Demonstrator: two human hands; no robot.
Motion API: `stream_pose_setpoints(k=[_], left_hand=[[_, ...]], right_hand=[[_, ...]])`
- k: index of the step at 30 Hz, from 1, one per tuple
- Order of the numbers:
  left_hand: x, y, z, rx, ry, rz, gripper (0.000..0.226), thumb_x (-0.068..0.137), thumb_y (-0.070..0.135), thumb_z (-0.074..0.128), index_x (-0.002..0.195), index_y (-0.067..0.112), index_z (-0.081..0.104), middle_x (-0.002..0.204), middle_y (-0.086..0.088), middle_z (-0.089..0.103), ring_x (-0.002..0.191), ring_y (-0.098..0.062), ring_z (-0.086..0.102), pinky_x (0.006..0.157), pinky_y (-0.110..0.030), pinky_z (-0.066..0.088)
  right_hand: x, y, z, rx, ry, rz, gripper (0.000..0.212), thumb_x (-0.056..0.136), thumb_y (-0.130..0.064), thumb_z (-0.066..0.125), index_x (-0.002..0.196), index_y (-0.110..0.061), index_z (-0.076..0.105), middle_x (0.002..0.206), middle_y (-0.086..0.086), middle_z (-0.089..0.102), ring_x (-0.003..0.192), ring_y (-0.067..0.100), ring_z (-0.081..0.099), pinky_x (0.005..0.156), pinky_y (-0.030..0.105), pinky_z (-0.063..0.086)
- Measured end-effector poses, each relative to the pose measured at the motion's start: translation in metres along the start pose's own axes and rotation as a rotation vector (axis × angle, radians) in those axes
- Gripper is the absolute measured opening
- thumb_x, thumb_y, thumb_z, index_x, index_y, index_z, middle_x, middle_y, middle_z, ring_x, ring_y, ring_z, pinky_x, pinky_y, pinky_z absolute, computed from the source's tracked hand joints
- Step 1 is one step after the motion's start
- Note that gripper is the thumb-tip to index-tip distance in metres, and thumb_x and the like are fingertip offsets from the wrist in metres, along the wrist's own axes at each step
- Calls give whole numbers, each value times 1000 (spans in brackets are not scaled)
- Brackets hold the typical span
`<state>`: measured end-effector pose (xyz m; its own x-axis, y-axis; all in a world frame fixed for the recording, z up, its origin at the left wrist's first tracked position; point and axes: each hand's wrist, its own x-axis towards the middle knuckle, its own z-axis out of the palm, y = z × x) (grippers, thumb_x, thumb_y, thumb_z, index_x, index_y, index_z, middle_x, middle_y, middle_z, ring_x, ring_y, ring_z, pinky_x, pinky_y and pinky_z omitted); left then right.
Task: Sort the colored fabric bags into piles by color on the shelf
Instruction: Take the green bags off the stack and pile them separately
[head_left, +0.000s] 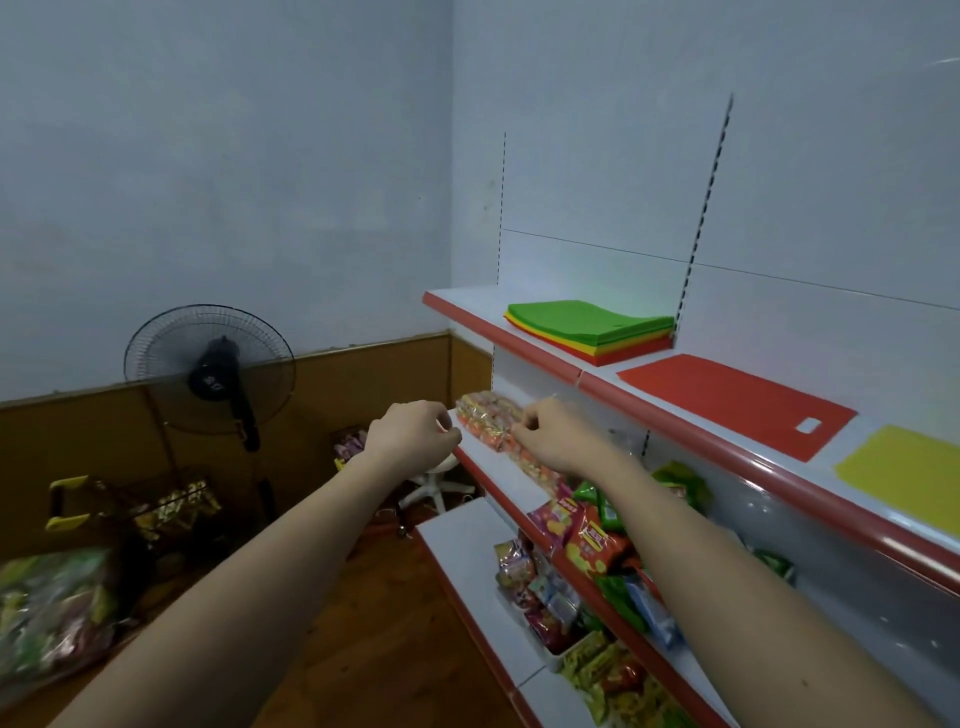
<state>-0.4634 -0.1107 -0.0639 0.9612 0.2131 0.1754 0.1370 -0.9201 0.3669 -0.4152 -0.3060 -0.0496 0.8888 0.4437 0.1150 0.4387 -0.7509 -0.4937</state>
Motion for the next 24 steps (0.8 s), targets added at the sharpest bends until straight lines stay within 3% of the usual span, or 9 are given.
stream_pose_setpoints(k=[4, 7, 10, 14, 17, 20, 24], left_hand=[[51, -10, 18, 0, -4, 20, 33, 93, 51, 52, 113, 27, 63, 102, 6, 66, 84, -11, 63, 75, -36, 59], [85, -16, 25, -25, -5, 26, 32, 93, 51, 52, 111, 27, 64, 103, 6, 66, 84, -9, 62, 73, -33, 59], [117, -25, 26, -34, 10, 33, 31, 94, 49, 52, 111, 25, 65, 99, 9, 64, 82, -6, 61, 68, -28, 58], [161, -37, 27, -62, 80, 36, 26, 95, 44, 53, 106, 25, 66, 94, 12, 64, 79, -4, 60, 65, -25, 56], [190, -42, 27, -88, 116, 48, 24, 95, 41, 54, 105, 24, 68, 93, 12, 64, 79, -3, 58, 63, -23, 53], [222, -46, 29, -101, 123, 66, 21, 96, 38, 54, 104, 23, 67, 92, 11, 63, 79, -2, 57, 60, -20, 48], [264, -49, 35, -156, 132, 94, 21, 95, 39, 55, 103, 24, 67, 90, 12, 64, 82, -4, 60, 70, -30, 58]], right_hand=[[52, 22, 15, -22, -23, 38, 34, 95, -33, 54, 88, -1, 64, 77, 13, 65, 61, 20, 54, 57, 38, 45], [90, 36, 17, -5, -19, 35, 31, 96, -30, 53, 77, -6, 61, 69, 10, 55, 58, 18, 48, 57, 33, 37], [124, 45, 16, 44, 17, 39, 34, 96, -29, 53, 79, -2, 63, 62, 4, 54, 55, 16, 45, 57, 31, 35], [165, 56, 15, 16, 103, 20, 36, 95, -31, 51, 78, -3, 65, 72, 13, 65, 59, 23, 54, 56, 33, 40], [191, 61, 11, 7, 196, -2, 34, 95, -34, 50, 74, -11, 64, 73, 7, 67, 69, 25, 63, 63, 41, 52], [215, 65, 10, 23, 212, -9, 31, 95, -33, 51, 73, -15, 63, 72, 2, 65, 65, 22, 60, 62, 43, 52], [248, 71, 17, 28, 221, -8, 30, 96, -34, 50, 71, -18, 58, 67, -2, 59, 60, 19, 53, 60, 42, 50]])
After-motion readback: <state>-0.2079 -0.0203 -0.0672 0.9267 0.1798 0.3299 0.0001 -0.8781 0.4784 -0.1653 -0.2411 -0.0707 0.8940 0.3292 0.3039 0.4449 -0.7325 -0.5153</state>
